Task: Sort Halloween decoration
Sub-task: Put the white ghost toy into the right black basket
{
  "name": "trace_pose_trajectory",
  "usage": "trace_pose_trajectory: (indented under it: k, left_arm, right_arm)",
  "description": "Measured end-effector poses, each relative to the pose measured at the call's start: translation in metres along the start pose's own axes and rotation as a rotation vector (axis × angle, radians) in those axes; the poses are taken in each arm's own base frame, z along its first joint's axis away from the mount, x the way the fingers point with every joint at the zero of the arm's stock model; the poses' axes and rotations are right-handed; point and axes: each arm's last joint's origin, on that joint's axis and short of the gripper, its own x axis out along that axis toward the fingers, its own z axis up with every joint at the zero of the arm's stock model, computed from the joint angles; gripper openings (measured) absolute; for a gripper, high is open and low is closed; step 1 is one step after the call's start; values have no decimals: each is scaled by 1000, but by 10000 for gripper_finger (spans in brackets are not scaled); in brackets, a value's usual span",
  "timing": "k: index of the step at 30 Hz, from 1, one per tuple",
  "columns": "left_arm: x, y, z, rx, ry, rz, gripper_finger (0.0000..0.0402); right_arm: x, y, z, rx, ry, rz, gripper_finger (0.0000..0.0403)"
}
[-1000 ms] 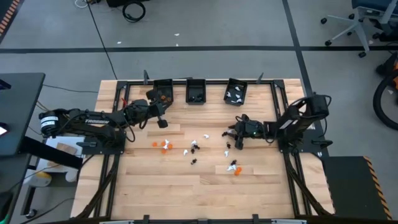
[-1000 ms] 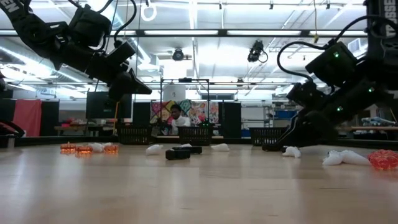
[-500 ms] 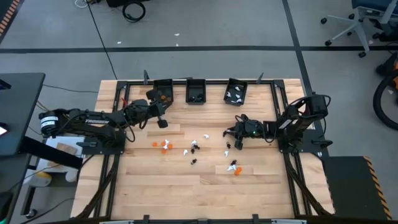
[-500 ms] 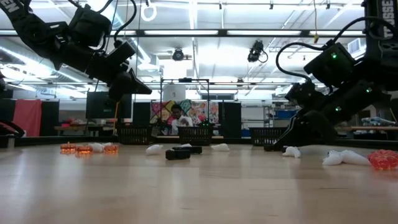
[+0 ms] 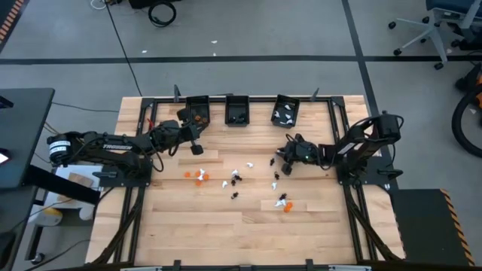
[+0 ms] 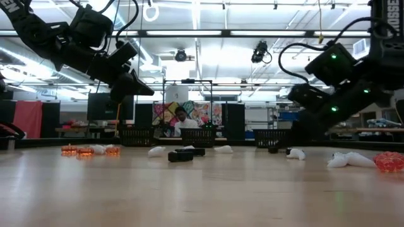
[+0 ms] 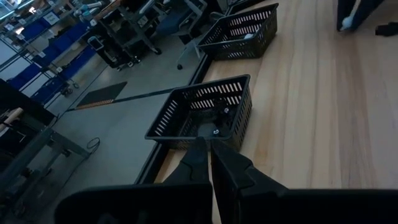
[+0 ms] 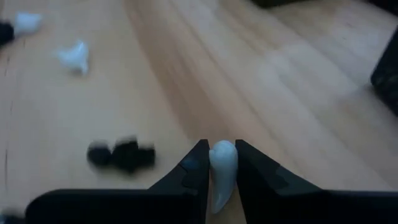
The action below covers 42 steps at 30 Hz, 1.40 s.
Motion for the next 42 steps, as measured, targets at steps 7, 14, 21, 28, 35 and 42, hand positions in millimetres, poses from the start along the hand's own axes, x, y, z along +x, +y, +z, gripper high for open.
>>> trace_pose_trajectory:
  k: [7,14,21,28,35,42]
  left_arm:
    - [0,0,0,-9,0,0,0]
    - [0,0,0,-11,1,-1,0]
    - [0,0,0,-22,5,-2,0]
    - [0,0,0,-25,6,-3,0]
    - [0,0,0,-26,5,-2,0]
    - [0,0,0,-25,6,-3,0]
  right_arm:
    - [18,-9,39,39,15,-93,71]
    - [15,-26,82,-24,-35,-336,71]
    - [14,-63,90,-5,-27,-500,81]
    - [22,-90,79,68,27,-475,122]
    - [9,-90,90,78,-14,-414,175]
    - [-8,-33,106,39,-110,-79,184]
